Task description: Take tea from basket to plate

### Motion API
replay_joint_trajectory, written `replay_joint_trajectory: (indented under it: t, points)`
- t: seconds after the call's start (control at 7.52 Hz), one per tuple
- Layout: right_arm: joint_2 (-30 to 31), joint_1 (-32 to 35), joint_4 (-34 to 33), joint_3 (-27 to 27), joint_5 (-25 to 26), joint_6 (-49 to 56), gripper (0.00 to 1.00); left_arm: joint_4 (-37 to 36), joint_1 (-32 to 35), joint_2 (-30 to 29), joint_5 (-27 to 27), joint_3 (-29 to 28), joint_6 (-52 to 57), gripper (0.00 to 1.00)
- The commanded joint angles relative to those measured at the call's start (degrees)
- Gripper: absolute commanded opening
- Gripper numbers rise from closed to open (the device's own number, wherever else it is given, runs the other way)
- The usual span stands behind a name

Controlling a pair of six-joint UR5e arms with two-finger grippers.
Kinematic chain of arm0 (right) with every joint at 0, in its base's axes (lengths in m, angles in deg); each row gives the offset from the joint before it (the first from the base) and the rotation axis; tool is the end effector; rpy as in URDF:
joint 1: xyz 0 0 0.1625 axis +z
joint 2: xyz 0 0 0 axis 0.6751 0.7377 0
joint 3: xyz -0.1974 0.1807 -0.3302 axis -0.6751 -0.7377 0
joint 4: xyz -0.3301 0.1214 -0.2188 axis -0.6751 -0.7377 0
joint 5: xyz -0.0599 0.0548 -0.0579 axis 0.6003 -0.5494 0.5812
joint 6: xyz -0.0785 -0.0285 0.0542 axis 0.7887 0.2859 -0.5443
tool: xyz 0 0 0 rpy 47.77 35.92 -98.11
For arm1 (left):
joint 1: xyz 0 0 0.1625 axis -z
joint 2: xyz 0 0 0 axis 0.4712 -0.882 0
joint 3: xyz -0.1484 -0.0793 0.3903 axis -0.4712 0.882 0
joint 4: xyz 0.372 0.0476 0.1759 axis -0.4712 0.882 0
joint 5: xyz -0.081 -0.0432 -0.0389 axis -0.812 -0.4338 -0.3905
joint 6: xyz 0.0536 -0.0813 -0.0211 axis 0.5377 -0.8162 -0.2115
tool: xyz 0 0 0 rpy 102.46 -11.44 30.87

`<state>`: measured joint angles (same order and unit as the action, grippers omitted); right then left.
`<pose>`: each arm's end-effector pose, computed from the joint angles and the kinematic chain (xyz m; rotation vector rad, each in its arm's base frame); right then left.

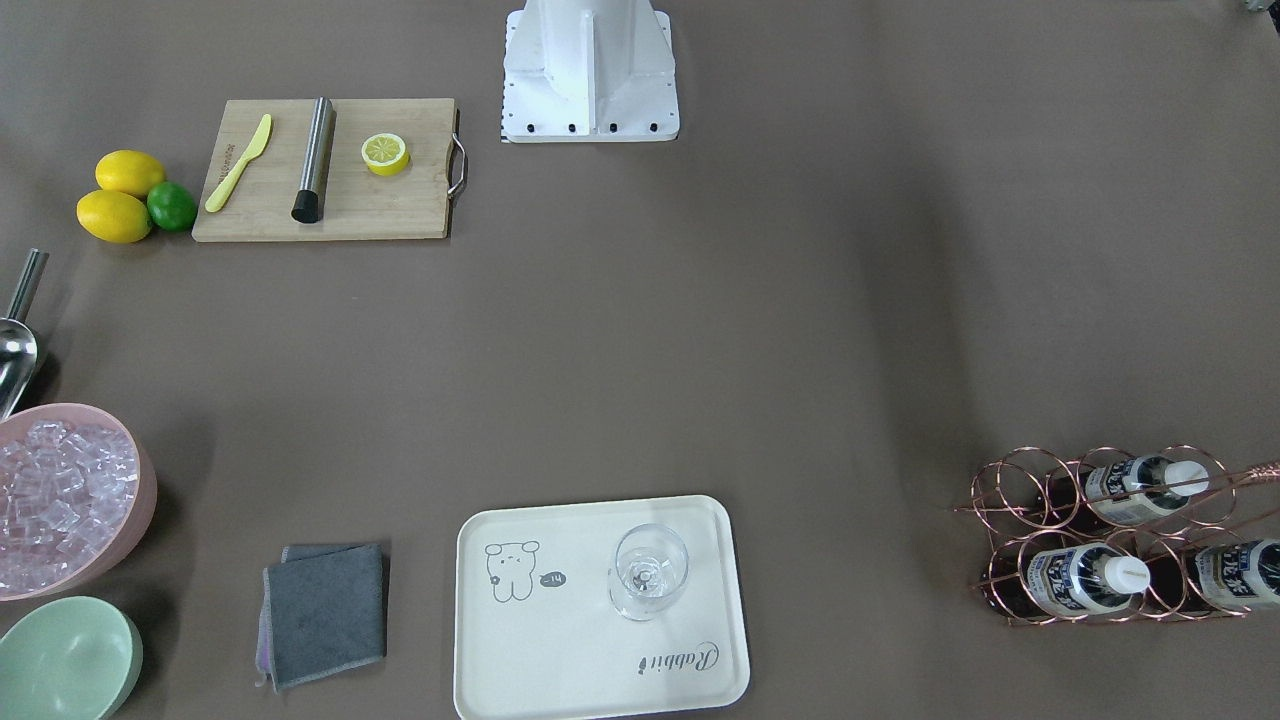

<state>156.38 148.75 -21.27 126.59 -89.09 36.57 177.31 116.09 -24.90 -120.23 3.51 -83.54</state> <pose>0.1645 -0.3210 0.6432 0.0734 -0.7557 -0.2104 -0.0467 -0.5087 0.6427 -0.0037 0.7607 -0.0376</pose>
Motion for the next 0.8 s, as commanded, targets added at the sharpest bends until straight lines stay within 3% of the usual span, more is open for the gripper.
replay_joint_trajectory:
  t: [0.0, 0.67]
  points:
    - [-0.28, 0.06, 0.04, -0.17, 0.38, 0.0, 1.0, 0.0, 0.0, 0.0, 0.0, -0.09, 0.02, 0.99]
    - [-0.11, 0.33, 0.04, -0.79, 0.47, 0.0, 1.0, 0.09, 0.0, 0.0, -0.09, -0.44, -0.07, 0.98]
